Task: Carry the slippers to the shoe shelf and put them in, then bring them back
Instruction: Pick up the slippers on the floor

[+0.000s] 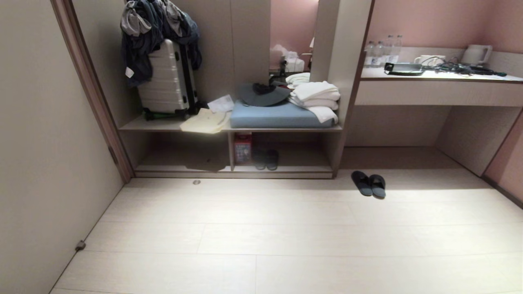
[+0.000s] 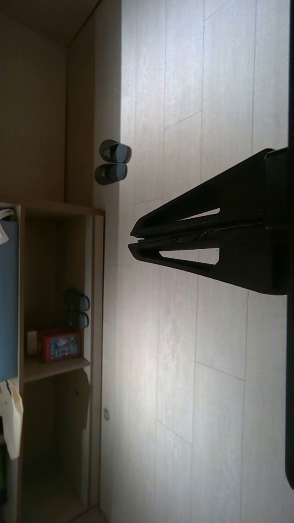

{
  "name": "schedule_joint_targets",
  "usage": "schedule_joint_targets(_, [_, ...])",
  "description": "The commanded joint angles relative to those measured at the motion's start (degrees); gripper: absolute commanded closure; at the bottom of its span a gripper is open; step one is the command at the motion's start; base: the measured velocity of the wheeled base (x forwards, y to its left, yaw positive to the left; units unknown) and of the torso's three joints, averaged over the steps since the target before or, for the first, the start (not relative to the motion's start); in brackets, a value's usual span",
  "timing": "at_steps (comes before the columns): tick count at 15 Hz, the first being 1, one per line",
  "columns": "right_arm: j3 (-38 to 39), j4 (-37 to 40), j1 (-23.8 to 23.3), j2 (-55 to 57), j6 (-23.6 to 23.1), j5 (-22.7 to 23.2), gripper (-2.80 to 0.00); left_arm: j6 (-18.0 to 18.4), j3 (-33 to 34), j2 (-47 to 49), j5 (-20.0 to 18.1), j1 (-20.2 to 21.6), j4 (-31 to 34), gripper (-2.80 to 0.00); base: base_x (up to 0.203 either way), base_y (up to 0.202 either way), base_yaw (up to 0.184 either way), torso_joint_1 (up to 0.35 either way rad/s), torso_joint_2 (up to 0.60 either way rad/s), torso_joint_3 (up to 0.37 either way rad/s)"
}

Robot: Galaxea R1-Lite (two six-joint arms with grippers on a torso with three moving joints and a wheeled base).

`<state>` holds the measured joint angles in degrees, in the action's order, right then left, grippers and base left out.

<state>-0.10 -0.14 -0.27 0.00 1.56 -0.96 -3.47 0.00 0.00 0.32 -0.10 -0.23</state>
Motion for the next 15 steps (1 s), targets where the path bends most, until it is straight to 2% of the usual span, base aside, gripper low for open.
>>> schedule_joint_targets(1, [-0.02, -0.04, 0.0, -0.05, 0.02, 0.04, 0.0, 0.0, 0.0, 0.0, 0.03, 0.01, -0.07, 0.0, 0.0, 0.0, 0.0, 0.0, 0.0, 0.0])
schedule_joint_targets(8, [0.01, -0.04, 0.0, -0.09, -0.06, 0.17, 0.0, 0.22, 0.0, 0.05, 0.12, 0.01, -0.21, 0.0, 0.013, 0.0, 0.0, 0.001, 0.0, -0.001])
schedule_joint_targets(15, [0.01, -0.04, 0.0, -0.09, -0.06, 0.17, 0.0, 0.31, 0.0, 0.09, 0.12, 0.01, -0.12, 0.0, 0.193, 0.0, -0.002, 0.004, 0.0, 0.002])
